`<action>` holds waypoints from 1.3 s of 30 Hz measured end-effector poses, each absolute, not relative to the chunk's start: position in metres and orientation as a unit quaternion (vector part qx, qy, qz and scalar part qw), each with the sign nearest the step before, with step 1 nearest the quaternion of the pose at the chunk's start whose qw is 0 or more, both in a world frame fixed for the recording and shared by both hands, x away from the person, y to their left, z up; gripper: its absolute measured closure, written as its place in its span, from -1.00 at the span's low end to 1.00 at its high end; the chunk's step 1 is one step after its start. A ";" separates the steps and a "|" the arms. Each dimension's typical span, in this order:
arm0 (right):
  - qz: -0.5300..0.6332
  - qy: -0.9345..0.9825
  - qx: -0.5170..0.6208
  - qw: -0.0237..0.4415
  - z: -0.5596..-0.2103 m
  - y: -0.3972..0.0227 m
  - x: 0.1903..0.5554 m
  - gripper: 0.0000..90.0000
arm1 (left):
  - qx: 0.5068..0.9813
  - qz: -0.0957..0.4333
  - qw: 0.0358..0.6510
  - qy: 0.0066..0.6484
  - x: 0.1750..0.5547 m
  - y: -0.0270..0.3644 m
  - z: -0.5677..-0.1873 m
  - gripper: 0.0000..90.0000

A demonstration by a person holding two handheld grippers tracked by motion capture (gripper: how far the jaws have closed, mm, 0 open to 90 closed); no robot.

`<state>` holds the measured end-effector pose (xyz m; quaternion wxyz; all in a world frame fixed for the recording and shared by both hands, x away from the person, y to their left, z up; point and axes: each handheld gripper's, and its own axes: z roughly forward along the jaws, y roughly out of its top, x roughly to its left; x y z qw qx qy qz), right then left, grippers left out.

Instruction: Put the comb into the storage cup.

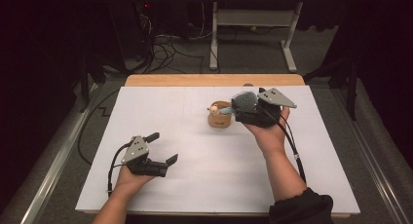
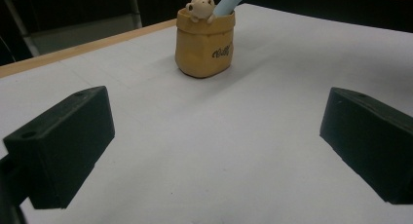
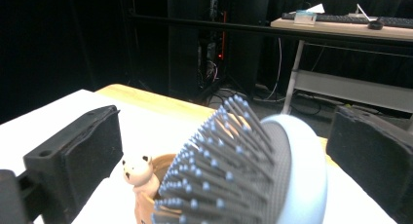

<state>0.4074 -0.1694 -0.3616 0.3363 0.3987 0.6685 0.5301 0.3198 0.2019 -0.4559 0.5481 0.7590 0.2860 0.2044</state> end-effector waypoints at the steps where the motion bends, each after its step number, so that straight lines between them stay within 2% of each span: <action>1: 0.529 0.669 0.398 0.338 -0.363 -0.170 0.406 -0.99 | 0.759 0.204 0.548 0.286 0.320 0.202 -0.456 -1.00; 14: 0.530 0.675 0.396 0.328 -0.378 -0.184 0.389 -0.99 | 0.759 0.204 0.547 0.288 0.320 0.203 -0.456 -1.00; 39: 0.499 0.709 0.392 0.306 -0.443 -0.203 0.344 -0.99 | 0.755 0.203 0.547 0.299 0.320 0.208 -0.456 -1.00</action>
